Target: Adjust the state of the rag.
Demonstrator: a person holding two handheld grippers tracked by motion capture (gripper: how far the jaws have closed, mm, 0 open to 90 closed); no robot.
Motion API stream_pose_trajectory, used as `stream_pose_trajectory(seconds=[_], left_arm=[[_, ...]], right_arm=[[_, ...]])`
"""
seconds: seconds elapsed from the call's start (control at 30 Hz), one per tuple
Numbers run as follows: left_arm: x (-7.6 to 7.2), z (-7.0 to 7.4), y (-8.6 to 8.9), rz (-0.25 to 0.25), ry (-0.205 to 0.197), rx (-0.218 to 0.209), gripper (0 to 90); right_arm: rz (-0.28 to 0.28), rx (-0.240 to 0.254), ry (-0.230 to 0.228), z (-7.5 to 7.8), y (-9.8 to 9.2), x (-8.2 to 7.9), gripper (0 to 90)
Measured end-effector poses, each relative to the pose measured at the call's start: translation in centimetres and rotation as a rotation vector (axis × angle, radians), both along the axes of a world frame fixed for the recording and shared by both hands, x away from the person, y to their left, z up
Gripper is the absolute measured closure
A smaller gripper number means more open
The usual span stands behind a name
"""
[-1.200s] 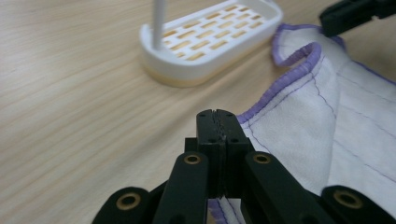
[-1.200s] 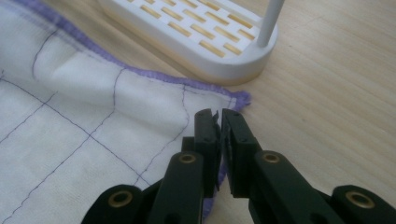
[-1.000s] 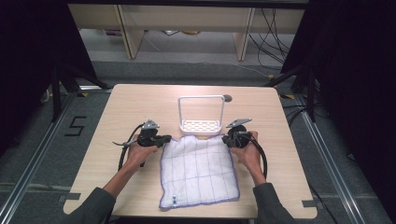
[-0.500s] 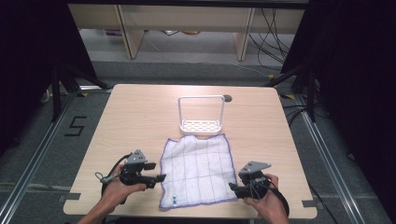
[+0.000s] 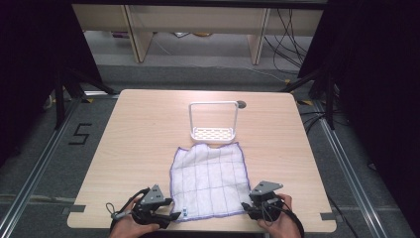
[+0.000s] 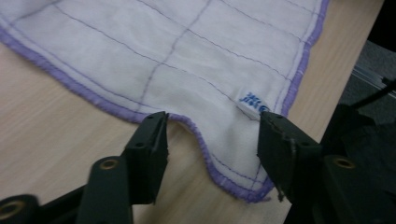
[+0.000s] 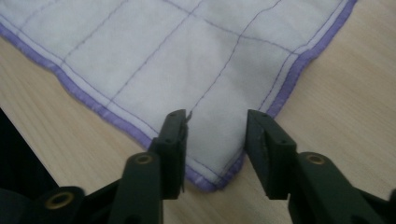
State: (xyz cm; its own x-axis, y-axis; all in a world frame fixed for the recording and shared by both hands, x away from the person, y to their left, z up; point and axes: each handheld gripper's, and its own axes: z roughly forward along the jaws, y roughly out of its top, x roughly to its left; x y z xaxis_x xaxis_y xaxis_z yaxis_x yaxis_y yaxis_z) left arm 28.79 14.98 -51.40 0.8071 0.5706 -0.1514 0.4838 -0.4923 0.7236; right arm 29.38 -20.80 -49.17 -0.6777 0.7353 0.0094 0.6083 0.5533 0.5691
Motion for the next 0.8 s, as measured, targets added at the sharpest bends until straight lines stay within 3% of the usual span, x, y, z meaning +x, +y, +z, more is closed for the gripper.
stream_pose_trajectory(seconds=[0.07, 0.1, 0.13, 0.23, 0.27, 0.4, 0.47, 0.5, 0.53, 0.57, 0.6, 0.63, 0.67, 0.7, 0.73, 0.77, 0.8], left_arm=[[0.0, 0.1, -0.1, -0.042, -0.040, 0.043, 58.6], [-0.1, 0.0, -0.3, -0.040, -0.062, 0.065, 70.0], [-0.1, 0.1, -0.3, -0.079, -0.082, 0.097, 73.5], [-0.2, 0.1, -0.4, -0.081, -0.080, 0.088, 83.9], [0.0, 0.2, -0.3, -0.104, -0.081, 0.091, 85.0], [-0.4, 0.1, 0.0, -0.102, -0.066, 0.072, 86.0], [-0.8, 0.2, 0.3, -0.126, -0.071, 0.086, 85.8], [-0.8, 0.2, 0.3, -0.126, -0.071, 0.086, 84.9], [-0.9, 0.1, 0.2, -0.104, -0.049, 0.056, 84.9], [-0.7, 0.2, 0.5, -0.106, -0.051, 0.063, 81.2], [-0.7, 0.2, 0.4, -0.067, -0.027, -0.005, 66.8], [-0.7, 0.2, 0.4, -0.067, -0.027, -0.005, 59.9], [-0.2, 0.7, 0.7, -0.020, -0.022, -0.046, 52.7], [0.5, 1.1, 0.9, 0.014, -0.030, -0.070, 49.7], [0.5, 1.1, 0.9, 0.014, -0.030, -0.070, 45.9], [1.8, 1.5, 1.2, 0.067, -0.038, -0.102, 43.0], [1.8, 1.5, 1.2, 0.067, -0.038, -0.102, 41.9]], right_arm=[[0.006, -0.009, 0.011, -0.2, 0.0, 0.0, 71.0], [0.036, -0.002, 0.002, -0.2, 0.0, -0.1, 82.6], [0.034, 0.002, -0.003, -0.2, 0.2, -0.3, 85.9], [0.061, -0.009, -0.024, 0.2, 0.4, -1.1, 87.4], [0.080, -0.018, -0.019, 0.4, 0.3, -1.4, 87.4], [0.085, 0.000, -0.038, 0.8, 0.3, -2.7, 87.4], [0.102, 0.001, -0.022, 0.8, 0.3, -3.7, 85.8], [0.102, 0.001, -0.022, 0.8, 0.3, -3.7, 85.8], [0.086, 0.008, -0.024, 0.6, 0.4, -3.9, 82.9], [0.095, 0.001, -0.016, 0.5, 0.2, -3.7, 75.0], [0.050, 0.039, -0.044, 0.9, -0.2, -3.4, 63.7], [0.050, 0.039, -0.044, 0.9, -0.2, -3.4, 63.7], [0.021, 0.071, -0.080, 1.7, -1.1, -2.7, 54.2], [0.000, 0.097, -0.090, 1.9, -1.4, -2.5, 52.2], [0.000, 0.097, -0.090, 1.9, -1.4, -2.5, 52.2], [-0.024, 0.120, -0.143, 2.5, -2.0, -1.2, 47.9], [-0.047, 0.130, -0.138, 2.8, -2.1, -0.5, 46.2]])
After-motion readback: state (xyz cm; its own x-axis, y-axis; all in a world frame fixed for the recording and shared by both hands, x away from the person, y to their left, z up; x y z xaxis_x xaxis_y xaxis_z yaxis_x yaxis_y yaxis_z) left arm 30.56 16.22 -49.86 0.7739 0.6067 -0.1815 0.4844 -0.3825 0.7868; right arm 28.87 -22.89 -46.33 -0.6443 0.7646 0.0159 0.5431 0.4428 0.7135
